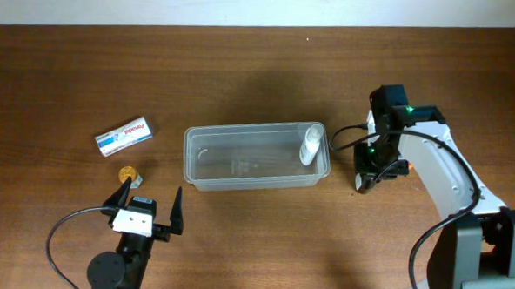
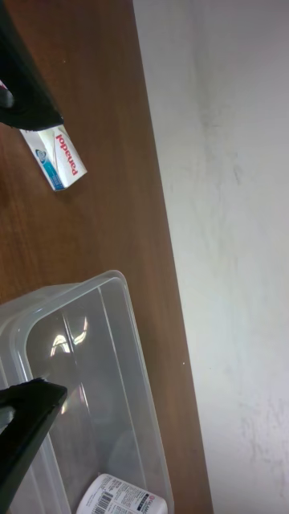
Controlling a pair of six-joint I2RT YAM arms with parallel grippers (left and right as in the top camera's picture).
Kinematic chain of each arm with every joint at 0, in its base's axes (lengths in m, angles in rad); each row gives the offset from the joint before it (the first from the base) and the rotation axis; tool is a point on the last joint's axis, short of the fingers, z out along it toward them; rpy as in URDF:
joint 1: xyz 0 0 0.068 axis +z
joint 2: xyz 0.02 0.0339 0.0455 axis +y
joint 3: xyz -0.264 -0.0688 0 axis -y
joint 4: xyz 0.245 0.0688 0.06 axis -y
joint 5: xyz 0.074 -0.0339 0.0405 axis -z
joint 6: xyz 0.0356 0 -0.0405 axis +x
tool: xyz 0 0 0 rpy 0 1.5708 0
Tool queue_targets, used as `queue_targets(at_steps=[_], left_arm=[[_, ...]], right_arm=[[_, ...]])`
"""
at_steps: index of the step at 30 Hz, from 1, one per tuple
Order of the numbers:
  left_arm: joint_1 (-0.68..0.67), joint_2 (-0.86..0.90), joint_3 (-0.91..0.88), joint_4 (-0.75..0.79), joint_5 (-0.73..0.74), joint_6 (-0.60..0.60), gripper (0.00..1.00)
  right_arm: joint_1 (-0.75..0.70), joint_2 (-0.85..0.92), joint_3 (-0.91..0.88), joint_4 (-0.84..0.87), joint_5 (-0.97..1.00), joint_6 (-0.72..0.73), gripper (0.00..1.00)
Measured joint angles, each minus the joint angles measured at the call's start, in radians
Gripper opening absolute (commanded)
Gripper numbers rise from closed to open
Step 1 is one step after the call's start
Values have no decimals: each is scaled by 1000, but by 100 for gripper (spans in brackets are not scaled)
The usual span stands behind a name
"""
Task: Pack container
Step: 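Carry the dark bottle into the container beside the pump bottle, release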
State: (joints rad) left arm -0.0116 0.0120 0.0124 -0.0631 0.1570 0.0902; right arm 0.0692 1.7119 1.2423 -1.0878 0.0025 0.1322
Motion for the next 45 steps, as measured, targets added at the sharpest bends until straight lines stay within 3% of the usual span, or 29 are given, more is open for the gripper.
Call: queue_targets(at_steps=[8, 24, 29, 35, 45], left_arm=[[0, 0, 0, 0, 0, 0, 99], [0, 0, 0, 0, 0, 0, 99], [0, 0, 0, 0, 0, 0, 99], [0, 0, 0, 0, 0, 0, 99], [0, 0, 0, 0, 0, 0, 99]], right_arm=[[0, 0, 102, -114, 9, 0, 17], [24, 0, 678, -341, -17, 0, 17], [125, 0, 795, -327, -89, 1, 17], [305, 1, 811, -278, -134, 4, 18], [485, 83, 811, -274, -21, 113, 18]])
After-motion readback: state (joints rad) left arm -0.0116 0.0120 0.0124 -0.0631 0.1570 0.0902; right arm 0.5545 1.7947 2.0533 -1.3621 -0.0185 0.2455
